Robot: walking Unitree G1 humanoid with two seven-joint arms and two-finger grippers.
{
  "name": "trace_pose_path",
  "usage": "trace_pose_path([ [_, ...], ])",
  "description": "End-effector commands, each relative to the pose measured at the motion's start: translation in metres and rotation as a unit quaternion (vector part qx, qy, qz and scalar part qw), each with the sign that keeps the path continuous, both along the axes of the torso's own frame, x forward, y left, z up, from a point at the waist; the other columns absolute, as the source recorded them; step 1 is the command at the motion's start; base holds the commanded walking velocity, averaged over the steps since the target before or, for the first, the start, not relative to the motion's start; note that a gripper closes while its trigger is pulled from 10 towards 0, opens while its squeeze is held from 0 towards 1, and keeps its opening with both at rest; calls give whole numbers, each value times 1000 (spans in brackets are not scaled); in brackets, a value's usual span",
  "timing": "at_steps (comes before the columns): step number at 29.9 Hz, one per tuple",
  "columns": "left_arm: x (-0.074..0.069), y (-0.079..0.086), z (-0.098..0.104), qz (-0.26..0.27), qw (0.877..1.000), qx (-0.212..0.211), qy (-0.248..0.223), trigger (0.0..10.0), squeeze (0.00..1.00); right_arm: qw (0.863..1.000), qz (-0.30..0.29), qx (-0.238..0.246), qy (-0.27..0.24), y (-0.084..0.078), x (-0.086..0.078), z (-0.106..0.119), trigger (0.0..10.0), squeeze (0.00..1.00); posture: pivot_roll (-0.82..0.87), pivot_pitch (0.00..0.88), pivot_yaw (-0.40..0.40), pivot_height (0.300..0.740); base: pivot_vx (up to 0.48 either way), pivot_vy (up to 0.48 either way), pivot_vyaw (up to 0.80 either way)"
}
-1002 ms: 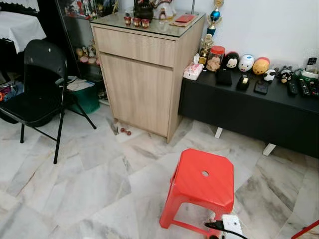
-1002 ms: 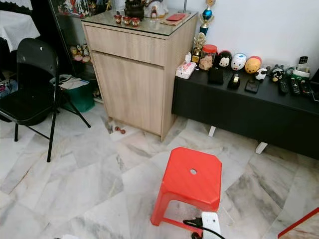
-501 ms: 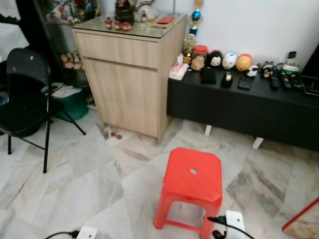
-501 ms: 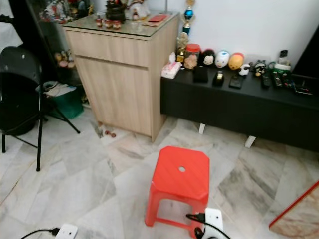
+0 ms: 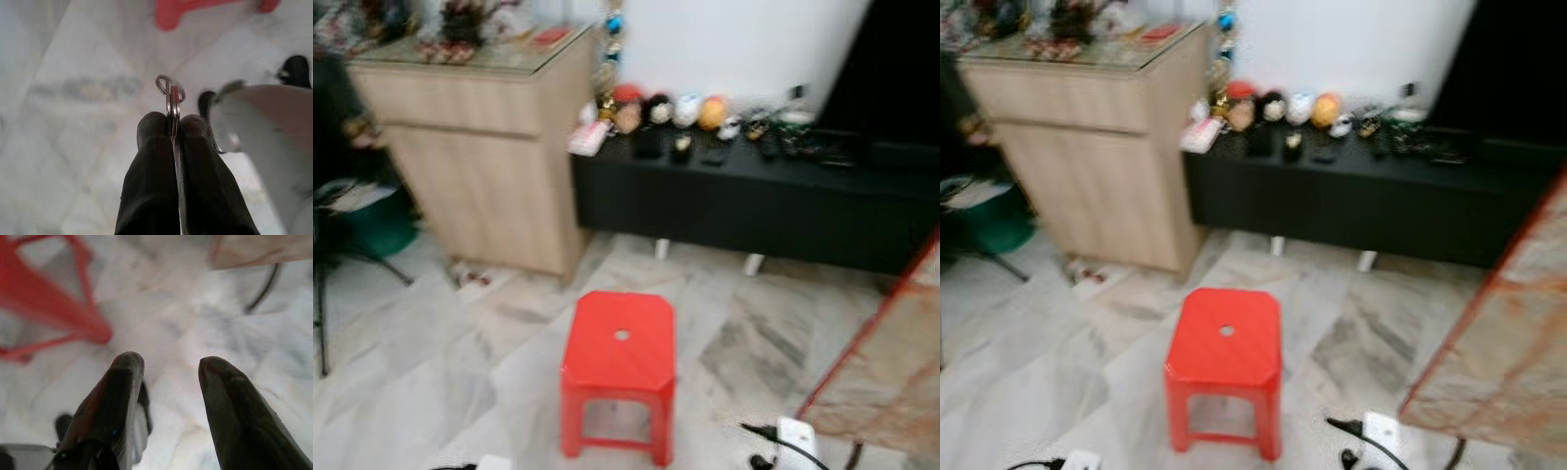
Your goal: Hang keys on a hook
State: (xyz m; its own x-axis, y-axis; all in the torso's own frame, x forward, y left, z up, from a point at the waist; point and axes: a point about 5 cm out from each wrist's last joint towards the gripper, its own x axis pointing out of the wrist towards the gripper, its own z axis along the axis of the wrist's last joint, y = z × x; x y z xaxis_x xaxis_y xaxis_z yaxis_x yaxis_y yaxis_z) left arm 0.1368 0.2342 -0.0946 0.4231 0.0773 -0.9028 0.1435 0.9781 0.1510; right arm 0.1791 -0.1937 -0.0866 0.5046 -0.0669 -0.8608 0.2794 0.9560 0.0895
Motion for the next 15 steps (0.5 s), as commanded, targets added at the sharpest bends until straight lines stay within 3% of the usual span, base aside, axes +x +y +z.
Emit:
trace_pose_path([
  [1, -2, -4, -2, -11, 1000, -2, 10, 10000, 0, 1000, 6, 5, 8, 3, -3, -2, 10000, 0, 11, 0, -33, 740, 0, -480, -744],
  [9, 0, -5, -1, -14, 1000, 1, 9, 10000, 0, 1000, 3, 9, 7, 4, -4, -2, 10000, 0, 6, 0, -27, 740, 0, -480, -694],
  [15, 6, -5, 1, -17, 1000, 1, 5, 10000, 0, 1000, 2, 9, -1, 5, -1, -1, 10000, 0, 0, 0, -8, 740, 0, -480, 0],
])
